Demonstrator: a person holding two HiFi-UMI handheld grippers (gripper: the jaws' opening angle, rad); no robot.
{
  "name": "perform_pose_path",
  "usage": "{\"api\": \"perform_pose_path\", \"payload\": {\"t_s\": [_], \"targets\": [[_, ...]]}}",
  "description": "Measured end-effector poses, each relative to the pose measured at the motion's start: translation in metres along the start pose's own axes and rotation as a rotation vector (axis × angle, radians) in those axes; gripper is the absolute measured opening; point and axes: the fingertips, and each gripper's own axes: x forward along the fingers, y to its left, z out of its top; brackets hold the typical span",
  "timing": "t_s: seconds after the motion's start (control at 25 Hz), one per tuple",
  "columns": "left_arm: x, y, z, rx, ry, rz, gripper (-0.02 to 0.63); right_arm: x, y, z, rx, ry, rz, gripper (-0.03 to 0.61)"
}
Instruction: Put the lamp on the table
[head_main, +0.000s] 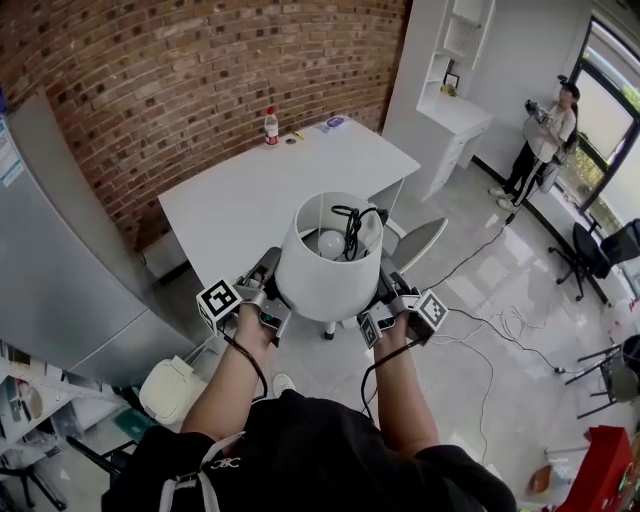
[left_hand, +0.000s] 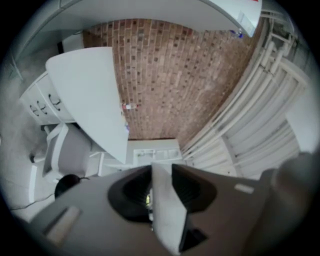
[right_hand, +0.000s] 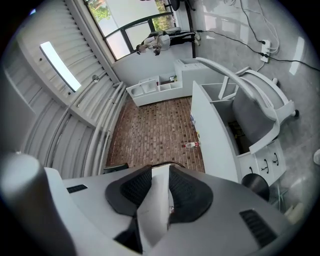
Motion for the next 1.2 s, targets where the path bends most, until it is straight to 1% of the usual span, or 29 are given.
{"api": "perform_pose_path", "payload": {"t_s": [0.12, 0.28, 0.4, 0.48, 0.6, 0.8, 0.92, 1.08, 1.2], "targets": [[0.031, -0.002, 0.028, 0.013, 0.008, -0.018, 0.123, 0.041, 0.002, 0.005, -0.016, -0.002, 0.017, 0.101], [0.057, 0.006, 0.067, 0.009, -0.005, -0.016, 0.123, 0.091, -0.007, 0.004, -0.026, 0.013, 0.005, 0.101], [0.067, 0.014, 0.09, -0.011, -0.025, -0.01, 0.123, 0.12, -0.017, 0.001, -0.033, 0.03, -0.016, 0.101], [0.07, 0.02, 0.108, -0.009, -0.038, -0.008, 0.123, 0.137, -0.024, -0.004, -0.039, 0.039, -0.034, 0.101], [0.073, 0.028, 0.132, -0.006, -0.064, -0.004, 0.123, 0.162, -0.032, -0.014, -0.04, 0.061, -0.039, 0.101], [0.067, 0.045, 0.158, -0.032, -0.127, 0.015, 0.123, 0.193, -0.05, -0.028, -0.032, 0.118, -0.048, 0.101], [0.067, 0.051, 0.174, -0.008, -0.165, 0.024, 0.123, 0.213, -0.06, -0.033, -0.022, 0.162, -0.062, 0.101], [0.077, 0.061, 0.188, -0.01, -0.225, 0.038, 0.123, 0.245, -0.074, -0.03, -0.011, 0.222, -0.066, 0.101], [0.093, 0.068, 0.201, 0.009, -0.263, 0.032, 0.123, 0.275, -0.082, -0.022, -0.006, 0.269, -0.055, 0.101]]}}
